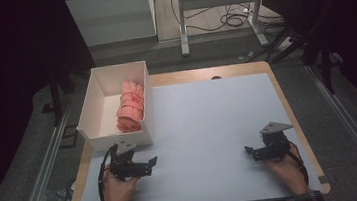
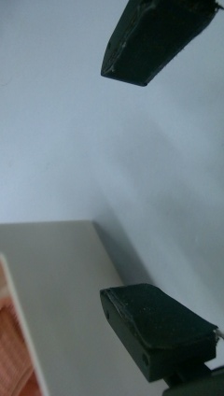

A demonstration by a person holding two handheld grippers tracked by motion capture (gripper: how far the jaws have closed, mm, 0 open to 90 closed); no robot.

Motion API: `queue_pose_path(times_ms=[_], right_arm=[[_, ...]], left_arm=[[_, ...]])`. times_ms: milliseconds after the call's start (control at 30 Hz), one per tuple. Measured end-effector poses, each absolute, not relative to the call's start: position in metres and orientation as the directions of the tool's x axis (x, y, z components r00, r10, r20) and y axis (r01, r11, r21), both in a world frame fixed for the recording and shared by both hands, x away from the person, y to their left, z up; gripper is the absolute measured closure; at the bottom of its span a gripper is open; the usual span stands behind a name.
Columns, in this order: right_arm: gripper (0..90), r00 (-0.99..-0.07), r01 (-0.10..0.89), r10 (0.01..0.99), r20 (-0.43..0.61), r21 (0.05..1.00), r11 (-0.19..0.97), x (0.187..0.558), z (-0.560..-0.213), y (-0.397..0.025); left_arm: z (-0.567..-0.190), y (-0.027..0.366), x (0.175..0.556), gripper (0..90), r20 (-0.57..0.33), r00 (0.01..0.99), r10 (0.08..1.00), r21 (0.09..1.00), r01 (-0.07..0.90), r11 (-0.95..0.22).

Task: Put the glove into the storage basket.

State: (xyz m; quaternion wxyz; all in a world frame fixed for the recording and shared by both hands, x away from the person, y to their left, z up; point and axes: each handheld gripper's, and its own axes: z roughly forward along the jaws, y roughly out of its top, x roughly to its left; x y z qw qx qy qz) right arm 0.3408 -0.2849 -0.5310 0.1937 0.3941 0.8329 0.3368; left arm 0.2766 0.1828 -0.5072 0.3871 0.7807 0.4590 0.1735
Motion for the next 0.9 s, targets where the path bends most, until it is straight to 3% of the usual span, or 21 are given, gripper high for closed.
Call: queue_pose_path(times_ms=[500, 900], right_arm=[[9.4, -0.614, 0.525, 0.787, -0.058, 0.714, 0.462, 0.341, -0.531, -0.285], [9.4, -0.614, 0.526, 0.787, -0.057, 0.714, 0.461, 0.341, -0.531, -0.285]], left_arm=[[-0.550, 0.160, 0.278, 0.0, -0.072, 0.568, 0.820, 0.701, 0.614, -0.364], [-0.552, 0.157, 0.279, 0.0, -0.047, 0.570, 0.820, 0.685, 0.616, -0.389]])
